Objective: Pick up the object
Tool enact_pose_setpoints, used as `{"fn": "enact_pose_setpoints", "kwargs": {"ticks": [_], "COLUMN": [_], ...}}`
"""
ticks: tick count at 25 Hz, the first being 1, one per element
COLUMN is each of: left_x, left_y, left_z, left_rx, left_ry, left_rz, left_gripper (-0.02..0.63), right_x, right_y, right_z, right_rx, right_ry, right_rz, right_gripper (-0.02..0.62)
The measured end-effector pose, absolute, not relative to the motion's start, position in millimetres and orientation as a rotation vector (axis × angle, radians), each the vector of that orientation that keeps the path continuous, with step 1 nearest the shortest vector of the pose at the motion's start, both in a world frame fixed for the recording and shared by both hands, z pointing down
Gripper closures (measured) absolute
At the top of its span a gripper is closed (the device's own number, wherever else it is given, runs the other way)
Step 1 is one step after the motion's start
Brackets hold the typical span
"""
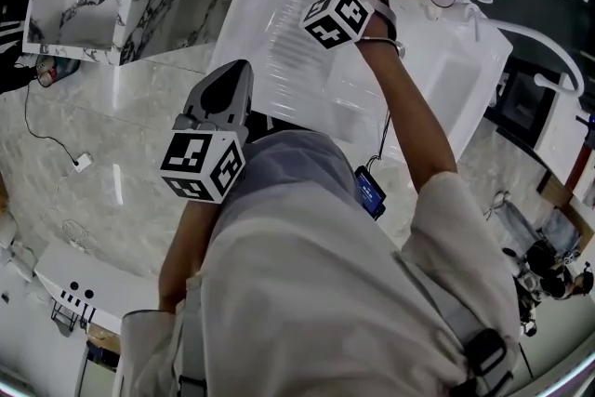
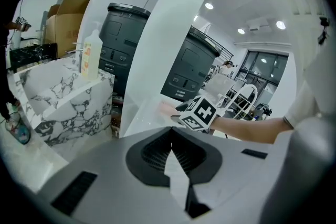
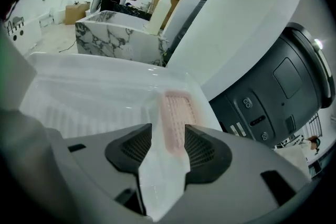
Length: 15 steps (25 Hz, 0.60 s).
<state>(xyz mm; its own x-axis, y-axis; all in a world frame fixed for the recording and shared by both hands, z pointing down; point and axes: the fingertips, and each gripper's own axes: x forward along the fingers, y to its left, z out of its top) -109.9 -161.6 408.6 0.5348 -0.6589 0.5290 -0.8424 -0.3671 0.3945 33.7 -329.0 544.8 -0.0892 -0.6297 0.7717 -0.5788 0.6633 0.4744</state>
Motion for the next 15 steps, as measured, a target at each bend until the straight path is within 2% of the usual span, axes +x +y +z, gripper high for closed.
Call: {"fn": "enact_pose_setpoints", "kwargs": {"ticks": [15], "left_x": [-129], "left_y": [-163], "left_z": [419], "left_rx": [2.111], "left_ry": [-1.194], "left_rz": [0.403], "left_gripper": [0.601], "right_x": [36], "right_y": [-361], "right_z": [578], "right_rx": [0.96], "right_ry": [-1.599], "right_rz": [-0.238], "right_gripper": [0.41]}}
